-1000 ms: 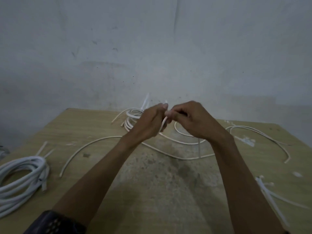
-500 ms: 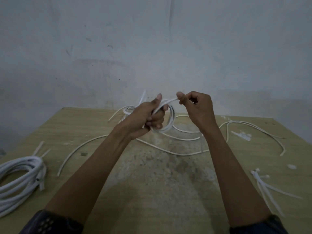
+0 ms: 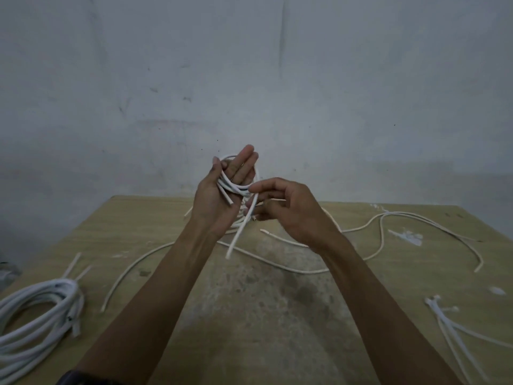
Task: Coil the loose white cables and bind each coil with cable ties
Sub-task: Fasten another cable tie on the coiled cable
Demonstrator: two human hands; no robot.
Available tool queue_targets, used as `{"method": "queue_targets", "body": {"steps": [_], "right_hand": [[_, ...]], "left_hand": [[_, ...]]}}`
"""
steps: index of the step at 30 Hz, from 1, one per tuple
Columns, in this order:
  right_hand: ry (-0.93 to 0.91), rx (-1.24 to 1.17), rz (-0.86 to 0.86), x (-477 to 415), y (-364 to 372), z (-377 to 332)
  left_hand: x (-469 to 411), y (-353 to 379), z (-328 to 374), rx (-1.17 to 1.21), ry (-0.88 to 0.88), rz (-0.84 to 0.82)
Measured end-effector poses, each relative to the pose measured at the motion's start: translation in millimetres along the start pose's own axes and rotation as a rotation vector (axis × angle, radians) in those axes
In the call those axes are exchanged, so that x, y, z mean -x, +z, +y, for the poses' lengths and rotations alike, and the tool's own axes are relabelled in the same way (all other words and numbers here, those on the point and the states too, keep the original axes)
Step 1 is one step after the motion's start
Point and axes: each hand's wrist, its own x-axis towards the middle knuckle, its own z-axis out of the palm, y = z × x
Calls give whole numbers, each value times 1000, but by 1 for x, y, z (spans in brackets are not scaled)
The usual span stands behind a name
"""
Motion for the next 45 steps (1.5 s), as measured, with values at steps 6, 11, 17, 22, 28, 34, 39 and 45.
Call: {"method": "queue_targets", "body": {"steps": [6, 11, 17, 22, 28, 34, 39, 45], "right_hand": [[-356, 508, 284, -2, -4, 13], [-368, 874, 283, 0, 3, 19], [-162, 788, 154, -5, -4, 14], [-134, 380, 295, -6, -26, 1], [-44, 342, 372, -7, -1, 21], [-90, 311, 615, -16, 12, 28], [-100, 196, 574, -12, 18, 39], [-19, 118, 478, -3, 30, 50]], "left_hand": [[2, -4, 6, 74, -51, 91], [6, 9, -14, -148, -26, 30], [7, 10, -25, -444, 136, 114], [8, 9, -20, -349, -16, -50], [17, 16, -33, -539, -264, -8], [19, 22, -35, -775, -128, 220], [11, 8, -39, -679, -170, 261], [7, -3, -31, -897, -155, 205]]}}
